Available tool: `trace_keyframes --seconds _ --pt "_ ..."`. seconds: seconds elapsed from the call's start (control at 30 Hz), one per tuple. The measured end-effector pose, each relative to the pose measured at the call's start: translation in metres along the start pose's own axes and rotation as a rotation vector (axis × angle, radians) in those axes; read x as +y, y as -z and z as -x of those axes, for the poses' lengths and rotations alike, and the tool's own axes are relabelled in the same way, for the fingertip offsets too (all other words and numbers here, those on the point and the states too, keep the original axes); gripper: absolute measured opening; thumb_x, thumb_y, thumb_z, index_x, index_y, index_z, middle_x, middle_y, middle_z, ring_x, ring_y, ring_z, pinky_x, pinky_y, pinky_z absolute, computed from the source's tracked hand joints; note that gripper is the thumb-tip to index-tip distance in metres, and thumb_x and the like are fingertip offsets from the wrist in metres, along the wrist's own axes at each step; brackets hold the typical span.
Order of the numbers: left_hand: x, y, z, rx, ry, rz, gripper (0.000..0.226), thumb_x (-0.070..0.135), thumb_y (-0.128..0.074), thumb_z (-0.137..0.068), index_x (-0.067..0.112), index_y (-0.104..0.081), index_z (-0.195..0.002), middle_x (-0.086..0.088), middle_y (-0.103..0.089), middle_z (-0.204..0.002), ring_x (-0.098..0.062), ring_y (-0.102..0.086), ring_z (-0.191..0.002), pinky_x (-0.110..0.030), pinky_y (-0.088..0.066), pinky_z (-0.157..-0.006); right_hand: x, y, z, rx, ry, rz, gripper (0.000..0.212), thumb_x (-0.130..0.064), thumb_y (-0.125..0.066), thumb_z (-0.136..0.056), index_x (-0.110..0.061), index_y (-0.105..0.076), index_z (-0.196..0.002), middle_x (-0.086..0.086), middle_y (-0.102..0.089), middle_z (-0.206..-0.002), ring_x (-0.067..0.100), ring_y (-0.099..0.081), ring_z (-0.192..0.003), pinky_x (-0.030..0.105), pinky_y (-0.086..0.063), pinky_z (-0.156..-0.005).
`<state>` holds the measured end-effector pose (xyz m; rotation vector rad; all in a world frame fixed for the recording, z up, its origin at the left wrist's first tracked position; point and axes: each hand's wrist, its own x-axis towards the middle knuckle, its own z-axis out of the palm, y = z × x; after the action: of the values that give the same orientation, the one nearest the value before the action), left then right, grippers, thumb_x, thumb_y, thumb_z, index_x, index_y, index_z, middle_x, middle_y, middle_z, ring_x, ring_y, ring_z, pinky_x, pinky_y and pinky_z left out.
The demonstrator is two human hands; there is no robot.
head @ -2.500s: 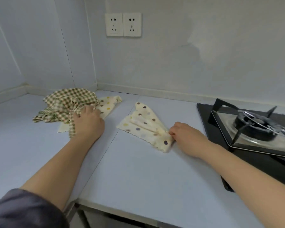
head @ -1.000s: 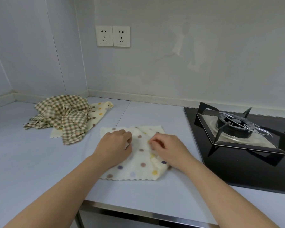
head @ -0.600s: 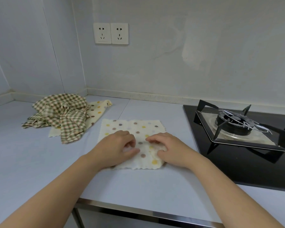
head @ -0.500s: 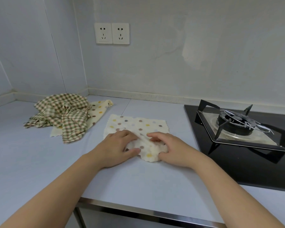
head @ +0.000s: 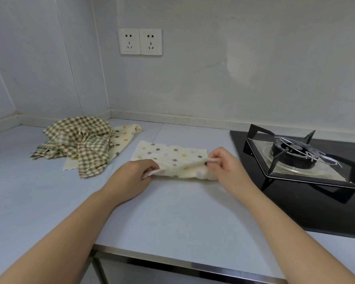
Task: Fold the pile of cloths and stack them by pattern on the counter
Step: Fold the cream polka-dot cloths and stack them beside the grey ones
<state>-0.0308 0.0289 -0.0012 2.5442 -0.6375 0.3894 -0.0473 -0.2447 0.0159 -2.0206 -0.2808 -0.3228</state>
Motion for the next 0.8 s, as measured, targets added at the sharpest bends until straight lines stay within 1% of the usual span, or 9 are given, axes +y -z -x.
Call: trace_keyframes --seconds 0.13,0.2,0.3,0.37,0.5,0.57,0.67,0.73,0.8 --pt "-0.007 0.011 -0.002 0.227 0.223 0.317 0.020 0.004 -0.063 -0.085 0.023 -0.069 -0.086 0.017 -0.070 -0.080 0.008 -0.061 -0.080 -0.004 -0.042 -0.069 0.004 0.003 -0.005 0.115 -0.055 -0.098 0.020 -0.009 -0.051 -0.095 -0.025 -0.054 -0.084 -0.009 -0.053 -0.069 0.011 -0.044 -0.062 0.029 -0.036 -0.059" --pt "-0.008 0.014 -0.002 0.272 0.317 0.584 0.007 0.014 -0.065 -0.089 0.013 -0.069 -0.083 0.011 -0.069 -0.071 0.001 -0.060 -0.069 -0.012 -0.045 -0.067 0.001 0.005 -0.005 0.168 -0.107 -0.140 0.017 -0.009 -0.051 -0.096 -0.021 -0.058 -0.086 -0.010 -0.058 -0.074 0.004 -0.051 -0.061 0.022 -0.040 -0.058" --pt "-0.011 0.016 -0.002 0.298 0.400 0.770 0.030 0.022 -0.063 -0.091 -0.007 -0.062 -0.086 -0.009 -0.059 -0.074 -0.019 -0.052 -0.070 -0.032 -0.040 -0.068 0.000 0.007 -0.005 0.227 -0.220 -0.178 0.017 -0.013 -0.051 -0.097 -0.007 -0.065 -0.089 -0.005 -0.063 -0.077 0.009 -0.055 -0.061 0.021 -0.042 -0.054" --pt "-0.008 0.015 -0.003 0.275 0.445 0.684 0.036 0.025 -0.060 -0.093 -0.008 -0.057 -0.080 -0.009 -0.051 -0.070 -0.018 -0.045 -0.066 -0.031 -0.034 -0.063 0.001 0.008 -0.005 0.251 -0.272 -0.180 0.020 -0.014 -0.051 -0.096 0.000 -0.064 -0.090 0.000 -0.066 -0.082 0.012 -0.058 -0.056 0.022 -0.045 -0.052" --pt "-0.003 0.011 -0.010 0.192 0.517 0.490 0.036 0.031 -0.051 -0.091 -0.002 -0.051 -0.075 -0.007 -0.047 -0.071 -0.019 -0.044 -0.066 -0.033 -0.033 -0.062 0.001 0.006 -0.006 0.259 -0.322 -0.002 0.022 -0.018 -0.047 -0.095 -0.003 -0.062 -0.090 -0.009 -0.063 -0.084 0.010 -0.057 -0.042 0.021 -0.041 -0.047" --pt "0.001 0.010 -0.013 0.150 0.530 0.343 0.032 0.026 -0.046 -0.094 0.003 -0.043 -0.072 -0.007 -0.041 -0.069 -0.019 -0.039 -0.063 -0.031 -0.030 -0.060 0.001 0.005 -0.005 0.235 -0.315 0.078 0.023 -0.015 -0.045 -0.095 0.002 -0.059 -0.088 -0.004 -0.062 -0.087 0.011 -0.058 -0.049 0.019 -0.046 -0.044" --pt "0.008 0.008 -0.016 0.065 0.529 0.109 0.032 0.019 -0.038 -0.098 0.012 -0.032 -0.068 -0.003 -0.033 -0.065 -0.017 -0.031 -0.060 -0.031 -0.023 -0.054 0.004 0.006 -0.004 0.118 -0.343 0.252 0.026 -0.014 -0.040 -0.095 0.002 -0.055 -0.081 -0.003 -0.062 -0.087 0.006 -0.061 -0.047 0.030 -0.056 -0.056" --pt "0.010 0.007 -0.017 0.023 0.547 0.004 0.034 0.018 -0.036 -0.099 0.012 -0.032 -0.066 -0.003 -0.036 -0.065 -0.017 -0.033 -0.059 -0.031 -0.025 -0.052 0.007 0.007 -0.005 0.062 -0.358 0.373 0.027 -0.016 -0.038 -0.094 0.000 -0.058 -0.085 0.003 -0.064 -0.091 0.017 -0.068 -0.059 0.029 -0.054 -0.060" --pt "0.012 0.005 -0.018 0.020 0.559 -0.064 0.034 0.018 -0.035 -0.098 0.011 -0.034 -0.065 -0.003 -0.040 -0.065 -0.017 -0.036 -0.059 -0.031 -0.026 -0.052 0.007 0.008 -0.005 0.046 -0.359 0.456 0.026 -0.019 -0.038 -0.091 -0.003 -0.058 -0.085 0.008 -0.066 -0.096 0.030 -0.067 -0.073 0.036 -0.055 -0.071"
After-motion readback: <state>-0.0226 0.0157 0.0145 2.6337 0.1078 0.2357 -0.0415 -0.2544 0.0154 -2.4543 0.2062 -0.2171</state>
